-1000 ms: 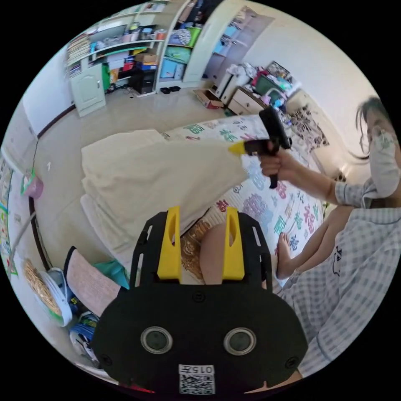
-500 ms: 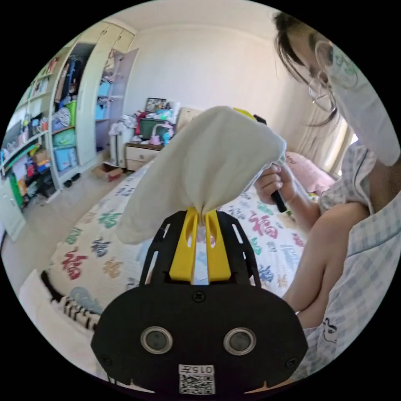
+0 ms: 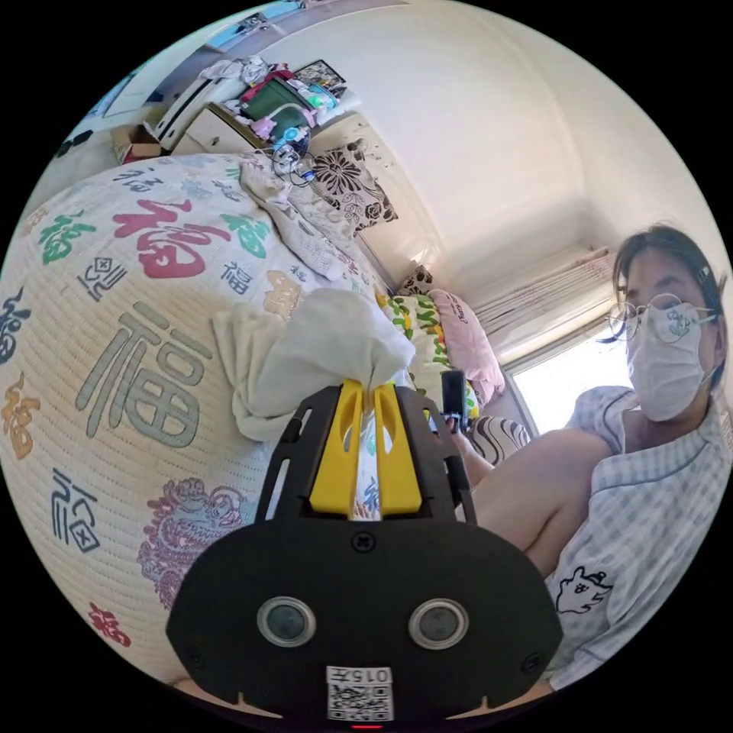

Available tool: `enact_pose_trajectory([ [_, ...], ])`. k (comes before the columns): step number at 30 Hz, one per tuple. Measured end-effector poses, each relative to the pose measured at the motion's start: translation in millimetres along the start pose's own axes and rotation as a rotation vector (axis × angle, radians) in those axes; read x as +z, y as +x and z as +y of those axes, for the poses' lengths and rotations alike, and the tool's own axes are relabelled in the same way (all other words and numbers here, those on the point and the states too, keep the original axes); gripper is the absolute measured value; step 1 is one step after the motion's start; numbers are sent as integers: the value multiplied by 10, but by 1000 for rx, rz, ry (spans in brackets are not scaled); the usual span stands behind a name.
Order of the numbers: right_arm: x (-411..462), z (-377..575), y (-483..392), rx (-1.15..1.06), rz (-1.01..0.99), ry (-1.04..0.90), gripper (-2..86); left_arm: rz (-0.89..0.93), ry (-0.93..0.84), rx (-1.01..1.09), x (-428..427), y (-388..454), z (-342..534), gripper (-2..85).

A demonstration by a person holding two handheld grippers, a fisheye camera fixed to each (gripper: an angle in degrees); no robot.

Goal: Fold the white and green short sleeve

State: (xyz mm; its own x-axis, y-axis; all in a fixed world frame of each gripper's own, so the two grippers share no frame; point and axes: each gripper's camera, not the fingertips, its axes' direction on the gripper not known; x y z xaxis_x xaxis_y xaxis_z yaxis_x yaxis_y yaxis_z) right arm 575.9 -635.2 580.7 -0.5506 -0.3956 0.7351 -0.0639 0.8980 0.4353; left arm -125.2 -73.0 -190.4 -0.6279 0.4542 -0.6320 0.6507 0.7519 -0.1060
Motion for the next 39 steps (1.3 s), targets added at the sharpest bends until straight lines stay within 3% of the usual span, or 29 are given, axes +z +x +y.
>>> enact_pose_trajectory([
  [4, -37, 19, -217, -112, 37, -73, 139, 81, -59, 60, 372, 90, -212, -2],
  [9, -431, -61, -359, -97, -59, -23, 43, 38, -38, 167, 532, 307, -454, -1],
  [16, -1939, 239, -1479, -342, 270, 89, 27, -229, 107, 461, -128, 1232, -708, -1],
  [23, -2492, 237, -2183, -466, 423, 13, 29, -326, 4, 632, -31, 1809, -825, 1],
  [27, -2407, -101, -1797, -444, 514, -48, 41, -340, -95, 535, 370, 1375, -1208, 7],
  [30, -2120, -450, -1019, -332, 716, -107, 57, -475, -119, 345, 1018, 467, -1573, 20],
  [32, -2018, -499, -571, -196, 632, -180, 63, -585, -203, 164, 1446, -226, -1680, 35],
  [36, -1918, -23, -656, -335, 560, -261, 89, -557, -201, 212, 1633, -228, -1407, 49],
  [39, -1673, 368, -627, -382, 554, -461, 107, -512, -372, 283, 2037, -135, -1090, 73],
])
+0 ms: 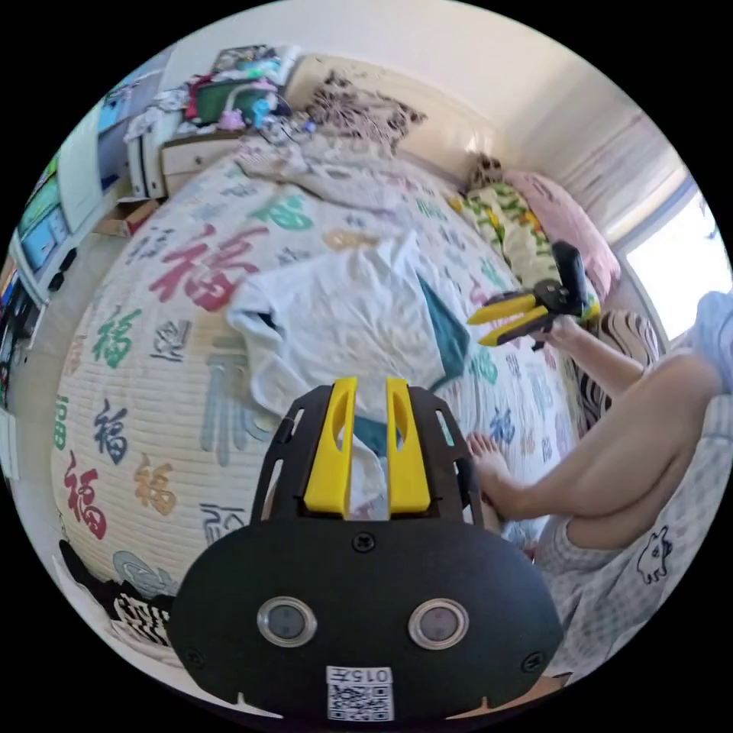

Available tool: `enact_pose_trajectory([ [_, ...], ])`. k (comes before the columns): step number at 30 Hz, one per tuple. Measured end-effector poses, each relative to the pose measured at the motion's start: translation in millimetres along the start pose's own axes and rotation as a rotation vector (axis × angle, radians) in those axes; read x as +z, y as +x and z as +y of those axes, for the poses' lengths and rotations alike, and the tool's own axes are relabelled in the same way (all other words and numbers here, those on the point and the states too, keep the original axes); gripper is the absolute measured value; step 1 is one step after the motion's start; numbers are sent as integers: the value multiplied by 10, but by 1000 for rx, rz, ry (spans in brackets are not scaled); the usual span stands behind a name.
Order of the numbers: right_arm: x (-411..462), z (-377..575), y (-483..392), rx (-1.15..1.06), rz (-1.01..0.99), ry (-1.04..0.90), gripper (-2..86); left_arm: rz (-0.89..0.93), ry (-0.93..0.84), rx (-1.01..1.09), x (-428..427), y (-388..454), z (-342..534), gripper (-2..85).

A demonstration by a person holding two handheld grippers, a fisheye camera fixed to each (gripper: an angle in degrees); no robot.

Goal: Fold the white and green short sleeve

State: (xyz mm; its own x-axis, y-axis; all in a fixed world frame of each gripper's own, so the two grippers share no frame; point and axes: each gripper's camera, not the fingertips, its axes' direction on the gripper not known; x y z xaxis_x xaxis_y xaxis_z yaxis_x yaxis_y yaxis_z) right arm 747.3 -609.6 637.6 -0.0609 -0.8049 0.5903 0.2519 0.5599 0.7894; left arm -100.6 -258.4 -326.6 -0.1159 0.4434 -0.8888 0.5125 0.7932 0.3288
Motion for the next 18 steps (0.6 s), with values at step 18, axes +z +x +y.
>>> enact_pose_trajectory([
  [18, -876, 143, 657, 147, -109, 93, 7, 52, -88, 118, 504, 4, -593, 89],
])
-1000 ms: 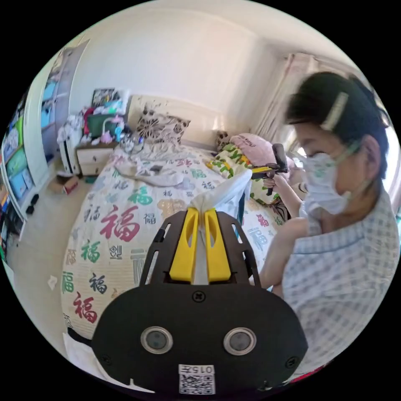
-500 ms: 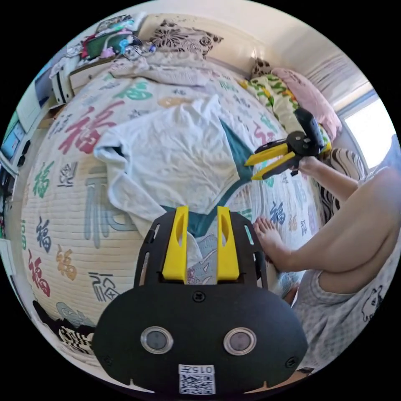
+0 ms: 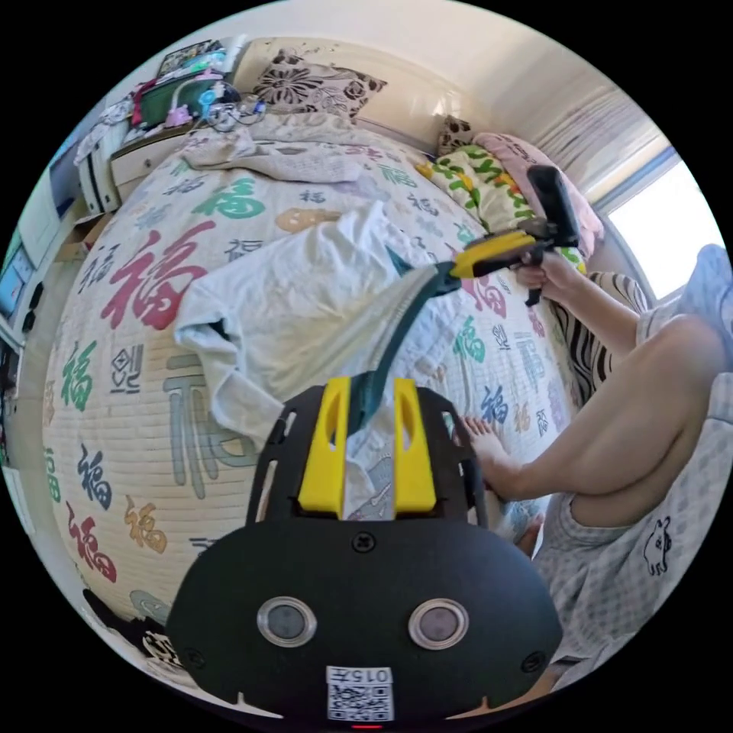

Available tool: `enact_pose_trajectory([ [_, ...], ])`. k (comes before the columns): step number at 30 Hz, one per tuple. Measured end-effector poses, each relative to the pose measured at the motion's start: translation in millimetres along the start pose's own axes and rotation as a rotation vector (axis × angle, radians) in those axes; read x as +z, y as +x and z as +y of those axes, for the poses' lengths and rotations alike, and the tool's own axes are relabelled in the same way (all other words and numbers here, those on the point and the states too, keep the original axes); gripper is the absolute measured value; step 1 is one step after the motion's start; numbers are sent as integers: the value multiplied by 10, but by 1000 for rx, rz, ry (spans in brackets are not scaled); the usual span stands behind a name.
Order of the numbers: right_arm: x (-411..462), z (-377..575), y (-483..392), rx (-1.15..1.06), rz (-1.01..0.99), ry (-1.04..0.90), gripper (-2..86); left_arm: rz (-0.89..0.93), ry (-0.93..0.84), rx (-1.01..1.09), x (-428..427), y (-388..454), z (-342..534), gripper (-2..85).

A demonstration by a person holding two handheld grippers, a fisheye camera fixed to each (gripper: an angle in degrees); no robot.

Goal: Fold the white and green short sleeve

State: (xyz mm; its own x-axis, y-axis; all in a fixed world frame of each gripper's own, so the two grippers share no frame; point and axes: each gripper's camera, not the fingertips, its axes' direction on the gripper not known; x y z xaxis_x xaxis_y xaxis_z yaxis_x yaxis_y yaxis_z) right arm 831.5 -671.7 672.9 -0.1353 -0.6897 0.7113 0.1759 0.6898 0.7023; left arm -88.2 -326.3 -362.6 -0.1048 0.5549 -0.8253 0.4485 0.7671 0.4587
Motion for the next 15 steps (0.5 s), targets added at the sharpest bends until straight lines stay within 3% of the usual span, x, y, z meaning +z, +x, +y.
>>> enact_pose_trajectory([
  [3, -152, 28, 98, 38, -67, 51, 6, -106, -99, 64, 327, 184, 0, 86],
  [7, -292, 108, 229, 71, -89, 46, 6, -325, -60, 56, 541, 182, 73, 23],
  [12, -518, 131, 373, 77, -23, 41, 8, -407, 74, 52, 117, 33, -17, 4],
  [15, -807, -239, 554, 38, 67, 111, 11, -561, 192, 132, -378, -238, -460, 4],
])
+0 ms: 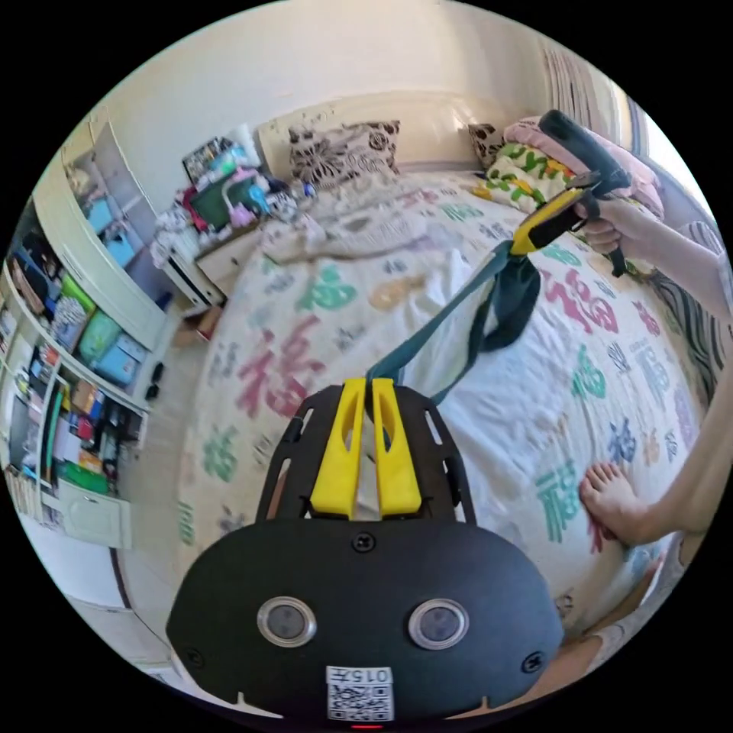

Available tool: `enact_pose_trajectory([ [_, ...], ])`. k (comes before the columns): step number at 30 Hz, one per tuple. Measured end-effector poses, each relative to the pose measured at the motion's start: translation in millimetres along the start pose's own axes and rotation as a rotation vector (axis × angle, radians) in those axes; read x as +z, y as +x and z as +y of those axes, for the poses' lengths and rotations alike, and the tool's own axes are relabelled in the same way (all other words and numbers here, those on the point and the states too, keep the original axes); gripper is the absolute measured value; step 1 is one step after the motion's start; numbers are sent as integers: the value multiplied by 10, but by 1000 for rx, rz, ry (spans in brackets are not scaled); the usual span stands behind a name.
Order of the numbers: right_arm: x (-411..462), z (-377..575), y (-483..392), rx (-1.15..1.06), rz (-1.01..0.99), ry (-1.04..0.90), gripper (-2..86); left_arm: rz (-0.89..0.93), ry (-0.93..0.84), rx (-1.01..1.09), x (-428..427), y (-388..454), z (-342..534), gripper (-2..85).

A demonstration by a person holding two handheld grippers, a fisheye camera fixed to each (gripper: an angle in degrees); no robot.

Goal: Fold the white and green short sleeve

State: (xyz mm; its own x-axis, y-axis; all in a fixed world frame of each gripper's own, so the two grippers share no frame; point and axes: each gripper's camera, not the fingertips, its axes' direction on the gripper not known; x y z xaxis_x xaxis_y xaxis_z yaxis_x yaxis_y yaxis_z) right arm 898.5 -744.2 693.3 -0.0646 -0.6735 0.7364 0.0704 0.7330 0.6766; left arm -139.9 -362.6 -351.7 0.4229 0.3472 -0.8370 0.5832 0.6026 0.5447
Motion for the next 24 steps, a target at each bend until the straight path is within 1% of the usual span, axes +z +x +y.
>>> enact_pose_trajectory([
  [2, -179, -605, 137, -61, 174, 102, 17, -96, 97, -12, -53, -584, -551, 9],
  [3, -218, -763, 177, -66, 219, 135, 20, -117, 130, -28, -53, -740, -681, 11],
  [4, -282, -1054, 276, -53, 293, 192, 26, -133, 200, -88, -37, -1065, -897, 21],
  [5, -339, -1268, 394, -4, 318, 225, 39, -110, 226, -188, 15, -1393, -1046, 34],
  [6, -370, -1333, 449, 14, 297, 235, 46, -81, 220, -245, 45, -1547, -1086, 42],
  [7, -436, -1366, 542, 26, 220, 254, 56, 7, 212, -346, 72, -1795, -1077, 55],
  [8, -490, -1279, 609, 15, 138, 266, 66, 114, 230, -389, 57, -1926, -953, 65],
  [9, -502, -1195, 638, 2, 101, 259, 70, 152, 233, -402, 48, -1952, -856, 68],
  [10, -485, -983, 691, -9, 65, 209, 83, 191, 196, -422, 50, -1943, -613, 75],
  [12, -386, -539, 784, 26, 103, 97, 100, 226, 71, -448, 115, -1825, -141, 89],
  [14, -195, 191, 947, 191, 198, -38, 105, 325, -146, -539, 281, -1585, 588, 112],
  [15, -147, 363, 990, 241, 191, -76, 107, 356, -203, -567, 320, -1519, 754, 117],
  [16, -64, 664, 1064, 335, 144, -140, 111, 427, -291, -618, 370, -1393, 1032, 126],
  [17, 11, 905, 1114, 419, 85, -191, 114, 488, -341, -674, 379, -1299, 1226, 132],
  [18, 37, 990, 1124, 445, 64, -207, 114, 514, -350, -700, 371, -1267, 1287, 133],
  [19, -9, 1087, 1101, 455, 46, -129, 114, 556, -335, -733, 337, -1233, 1341, 134],
  [20, -45, 1095, 1092, 474, 61, -104, 112, 560, -321, -740, 314, -1230, 1332, 132],
  [22, -19, 1012, 1054, 441, 103, -176, 107, 548, -328, -741, 330, -1265, 1284, 121],
  [24, -7, 939, 1001, 387, 175, -218, 74, 539, -317, -713, 310, -1345, 1217, 81],
])
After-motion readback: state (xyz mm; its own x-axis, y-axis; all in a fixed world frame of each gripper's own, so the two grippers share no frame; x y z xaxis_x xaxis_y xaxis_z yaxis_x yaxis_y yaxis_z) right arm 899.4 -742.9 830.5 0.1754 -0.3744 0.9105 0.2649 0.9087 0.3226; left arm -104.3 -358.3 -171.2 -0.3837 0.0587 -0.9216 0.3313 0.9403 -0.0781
